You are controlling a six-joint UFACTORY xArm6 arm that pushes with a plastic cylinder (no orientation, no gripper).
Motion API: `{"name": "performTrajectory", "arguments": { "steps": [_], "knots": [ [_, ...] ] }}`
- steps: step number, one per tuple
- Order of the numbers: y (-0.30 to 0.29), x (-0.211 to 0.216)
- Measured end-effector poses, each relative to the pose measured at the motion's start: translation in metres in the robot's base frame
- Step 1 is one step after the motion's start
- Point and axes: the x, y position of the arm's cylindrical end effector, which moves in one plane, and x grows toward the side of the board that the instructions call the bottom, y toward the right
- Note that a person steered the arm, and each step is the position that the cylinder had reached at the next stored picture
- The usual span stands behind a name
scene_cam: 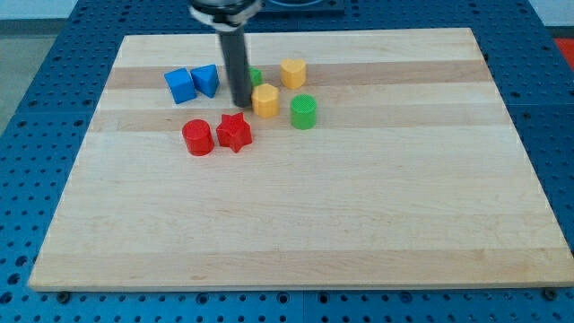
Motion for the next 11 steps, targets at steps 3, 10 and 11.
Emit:
{"name": "performTrajectory", "arguments": {
  "steps": [3, 10, 11],
  "knots": [
    [0.006, 0.042],
    [0.04, -0.004],
    [0.04, -0.014]
  ]
}}
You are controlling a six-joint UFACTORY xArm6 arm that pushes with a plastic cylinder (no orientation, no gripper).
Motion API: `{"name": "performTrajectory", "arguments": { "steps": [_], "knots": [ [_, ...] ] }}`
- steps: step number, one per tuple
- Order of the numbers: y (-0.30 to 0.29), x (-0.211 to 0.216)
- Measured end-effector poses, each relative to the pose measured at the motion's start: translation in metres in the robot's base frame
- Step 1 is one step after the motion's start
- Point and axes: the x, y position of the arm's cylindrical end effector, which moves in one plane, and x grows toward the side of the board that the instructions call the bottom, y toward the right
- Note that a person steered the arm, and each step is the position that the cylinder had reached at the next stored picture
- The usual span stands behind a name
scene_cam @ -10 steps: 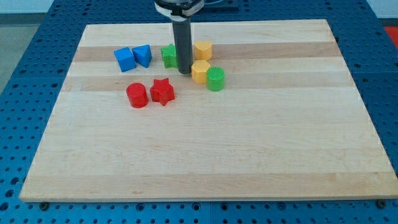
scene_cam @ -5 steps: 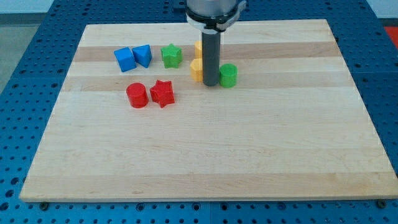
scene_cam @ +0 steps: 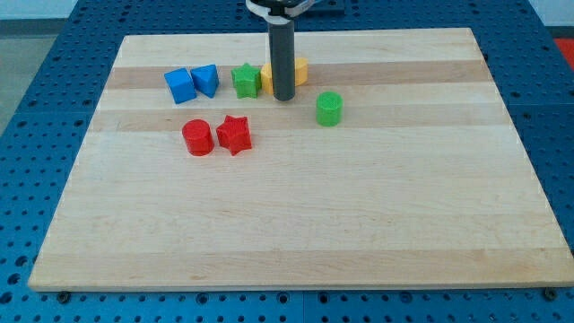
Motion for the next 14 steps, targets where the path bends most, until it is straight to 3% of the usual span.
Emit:
{"name": "performTrajectory", "arguments": {
  "steps": [2, 6, 10, 11, 13, 14],
  "knots": [
    [0.0, -0.007],
    [-0.054, -0.016],
    [-0.069, -0.106],
    [-0.103, -0.12],
    [-0.122, -0.062],
    [-0.098, -0.046]
  ]
}}
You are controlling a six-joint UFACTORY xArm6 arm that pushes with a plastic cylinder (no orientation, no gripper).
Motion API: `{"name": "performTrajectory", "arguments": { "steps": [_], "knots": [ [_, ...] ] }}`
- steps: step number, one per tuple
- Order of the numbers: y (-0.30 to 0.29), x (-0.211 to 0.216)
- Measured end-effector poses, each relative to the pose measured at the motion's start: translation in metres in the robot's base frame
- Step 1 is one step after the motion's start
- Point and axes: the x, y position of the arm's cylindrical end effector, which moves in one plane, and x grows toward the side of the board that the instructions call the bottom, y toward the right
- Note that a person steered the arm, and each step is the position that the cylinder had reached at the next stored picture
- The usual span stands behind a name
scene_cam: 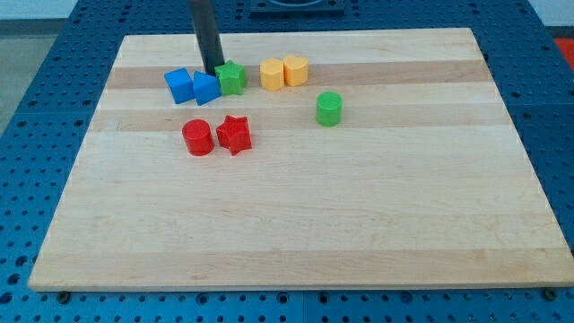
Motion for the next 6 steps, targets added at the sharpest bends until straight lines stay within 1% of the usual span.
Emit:
{"name": "performTrajectory", "arguments": {
  "steps": [1, 3, 4, 5, 6],
  "knots": [
    [0.017, 0.035],
    [0.06, 0.057],
    [0.048, 0.062],
    [0.021, 0.072],
    [0.049, 0.083]
  ]
}}
